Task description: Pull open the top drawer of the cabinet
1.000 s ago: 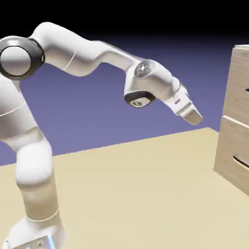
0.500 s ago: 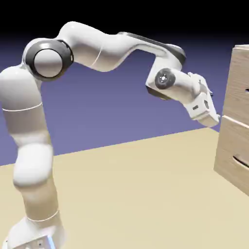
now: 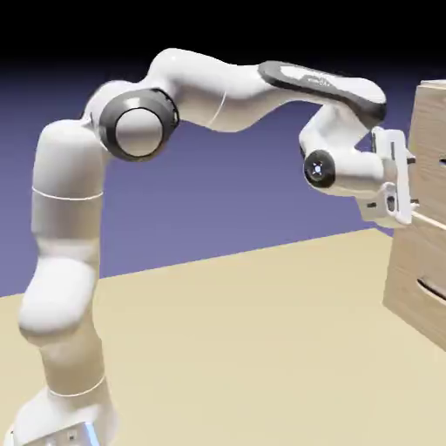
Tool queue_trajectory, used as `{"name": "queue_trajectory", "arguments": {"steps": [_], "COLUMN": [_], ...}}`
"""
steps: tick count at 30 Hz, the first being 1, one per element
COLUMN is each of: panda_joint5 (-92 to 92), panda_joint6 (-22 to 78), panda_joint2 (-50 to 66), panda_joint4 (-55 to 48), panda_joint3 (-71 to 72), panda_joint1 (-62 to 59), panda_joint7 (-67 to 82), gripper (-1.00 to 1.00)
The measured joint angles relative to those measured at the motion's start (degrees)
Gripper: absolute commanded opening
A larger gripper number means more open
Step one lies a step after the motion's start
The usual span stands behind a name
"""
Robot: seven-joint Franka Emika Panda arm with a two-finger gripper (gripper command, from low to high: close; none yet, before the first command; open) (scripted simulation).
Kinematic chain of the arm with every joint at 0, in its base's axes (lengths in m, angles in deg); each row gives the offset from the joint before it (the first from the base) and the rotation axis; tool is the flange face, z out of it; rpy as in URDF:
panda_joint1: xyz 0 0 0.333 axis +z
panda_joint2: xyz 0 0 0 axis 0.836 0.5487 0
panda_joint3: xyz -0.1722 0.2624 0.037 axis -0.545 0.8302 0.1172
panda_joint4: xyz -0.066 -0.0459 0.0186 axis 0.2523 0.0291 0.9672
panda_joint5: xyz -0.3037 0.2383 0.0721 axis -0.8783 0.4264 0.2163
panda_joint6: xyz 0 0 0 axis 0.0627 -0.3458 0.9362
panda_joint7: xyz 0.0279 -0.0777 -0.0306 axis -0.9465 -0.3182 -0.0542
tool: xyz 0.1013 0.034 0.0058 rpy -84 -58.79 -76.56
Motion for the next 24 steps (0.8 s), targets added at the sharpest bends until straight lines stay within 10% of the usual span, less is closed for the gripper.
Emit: {"name": "queue_trajectory", "arguments": {"steps": [24], "panda_joint5": [33.10], "panda_joint6": [-4.73], "panda_joint2": [22.96], "panda_joint4": [-34.01], "panda_joint3": [4.22], "panda_joint1": [-1.56], "panda_joint7": [17.93], "gripper": [0.00]}}
